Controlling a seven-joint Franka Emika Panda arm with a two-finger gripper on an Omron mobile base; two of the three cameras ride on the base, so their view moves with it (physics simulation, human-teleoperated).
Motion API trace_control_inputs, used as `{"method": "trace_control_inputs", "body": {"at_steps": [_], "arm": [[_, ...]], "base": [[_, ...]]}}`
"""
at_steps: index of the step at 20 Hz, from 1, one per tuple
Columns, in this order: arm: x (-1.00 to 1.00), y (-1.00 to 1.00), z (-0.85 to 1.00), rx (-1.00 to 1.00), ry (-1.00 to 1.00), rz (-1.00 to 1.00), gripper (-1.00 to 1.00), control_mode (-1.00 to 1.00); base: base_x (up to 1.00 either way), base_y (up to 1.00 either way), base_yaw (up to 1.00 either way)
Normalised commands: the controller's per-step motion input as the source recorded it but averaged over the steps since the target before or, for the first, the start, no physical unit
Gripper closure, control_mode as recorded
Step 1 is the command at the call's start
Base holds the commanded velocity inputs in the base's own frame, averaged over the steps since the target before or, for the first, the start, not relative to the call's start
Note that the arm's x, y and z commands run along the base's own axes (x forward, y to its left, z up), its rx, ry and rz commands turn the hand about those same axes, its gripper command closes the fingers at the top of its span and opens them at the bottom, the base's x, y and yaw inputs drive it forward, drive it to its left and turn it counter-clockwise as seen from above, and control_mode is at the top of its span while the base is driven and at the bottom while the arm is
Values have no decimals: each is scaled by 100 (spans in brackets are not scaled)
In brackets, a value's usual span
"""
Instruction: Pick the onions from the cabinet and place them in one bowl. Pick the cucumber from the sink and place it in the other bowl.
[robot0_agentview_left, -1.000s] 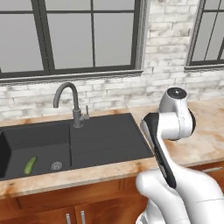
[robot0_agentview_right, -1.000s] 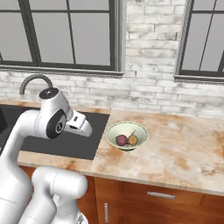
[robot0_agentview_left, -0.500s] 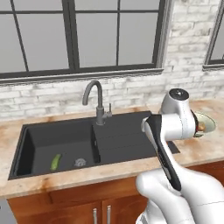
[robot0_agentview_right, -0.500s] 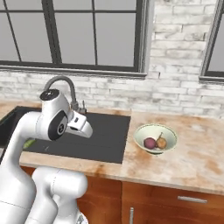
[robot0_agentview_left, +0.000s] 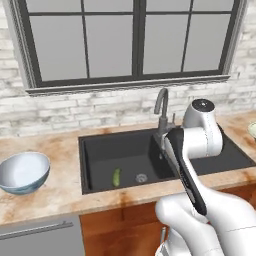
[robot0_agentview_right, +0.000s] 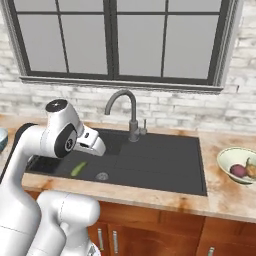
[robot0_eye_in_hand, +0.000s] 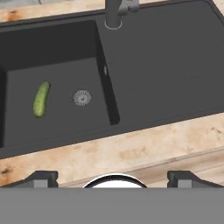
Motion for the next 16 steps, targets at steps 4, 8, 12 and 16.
{"method": "trace_control_inputs", "body": {"at_steps": [4, 8, 12, 16], "arm": [[0, 0, 0, 0, 0, 0, -100, 100], [0, 0, 0, 0, 0, 0, -100, 100], [5, 59, -11, 0, 1, 0, -100, -100], [23, -13, -4, 0, 0, 3, -100, -100]], "base": [[4, 95, 0], [3, 95, 0], [0, 0, 0], [0, 0, 0]]}}
